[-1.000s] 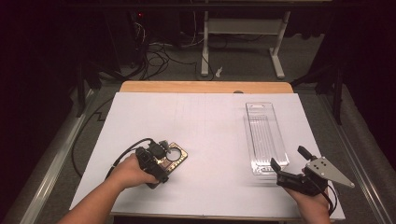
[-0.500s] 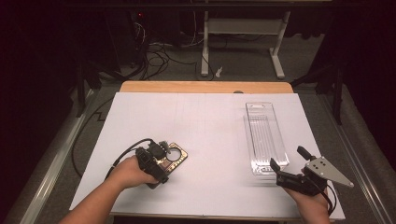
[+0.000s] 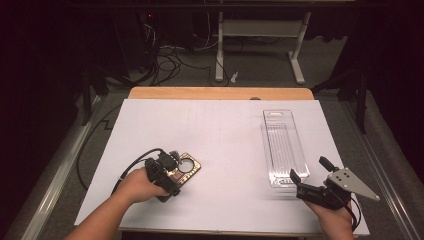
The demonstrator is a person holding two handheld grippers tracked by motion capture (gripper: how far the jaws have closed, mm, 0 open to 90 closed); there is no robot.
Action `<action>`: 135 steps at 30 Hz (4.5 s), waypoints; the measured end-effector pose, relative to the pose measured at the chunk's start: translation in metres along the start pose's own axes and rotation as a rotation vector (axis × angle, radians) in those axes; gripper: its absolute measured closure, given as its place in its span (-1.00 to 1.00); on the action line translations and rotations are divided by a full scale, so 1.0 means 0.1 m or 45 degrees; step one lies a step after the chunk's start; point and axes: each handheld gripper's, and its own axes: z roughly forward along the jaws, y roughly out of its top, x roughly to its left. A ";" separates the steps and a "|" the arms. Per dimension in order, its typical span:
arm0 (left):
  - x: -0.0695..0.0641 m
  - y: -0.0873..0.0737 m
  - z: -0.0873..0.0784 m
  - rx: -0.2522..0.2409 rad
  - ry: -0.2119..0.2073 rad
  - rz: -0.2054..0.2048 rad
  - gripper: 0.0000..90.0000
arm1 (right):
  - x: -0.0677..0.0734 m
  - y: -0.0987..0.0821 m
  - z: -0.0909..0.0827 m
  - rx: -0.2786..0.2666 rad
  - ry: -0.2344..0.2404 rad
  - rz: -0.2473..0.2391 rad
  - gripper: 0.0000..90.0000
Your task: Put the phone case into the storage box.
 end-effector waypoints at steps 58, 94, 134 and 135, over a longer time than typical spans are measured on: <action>0.05 0.01 -0.29 -0.390 -0.274 -0.099 -0.71 | -0.03 0.01 -0.01 -0.010 -0.011 0.009 -1.00; 0.21 -0.17 -0.38 -0.832 -0.522 -0.287 -0.71 | -0.02 0.02 -0.01 -0.017 0.002 -0.001 -1.00; 0.09 -0.18 -0.60 -1.085 -0.781 -0.206 -0.71 | 0.20 0.25 0.22 -0.025 0.094 -0.035 -1.00; 0.09 -0.18 -0.60 -1.084 -0.784 -0.207 -0.71 | 0.21 0.28 0.23 -0.022 0.097 -0.036 -1.00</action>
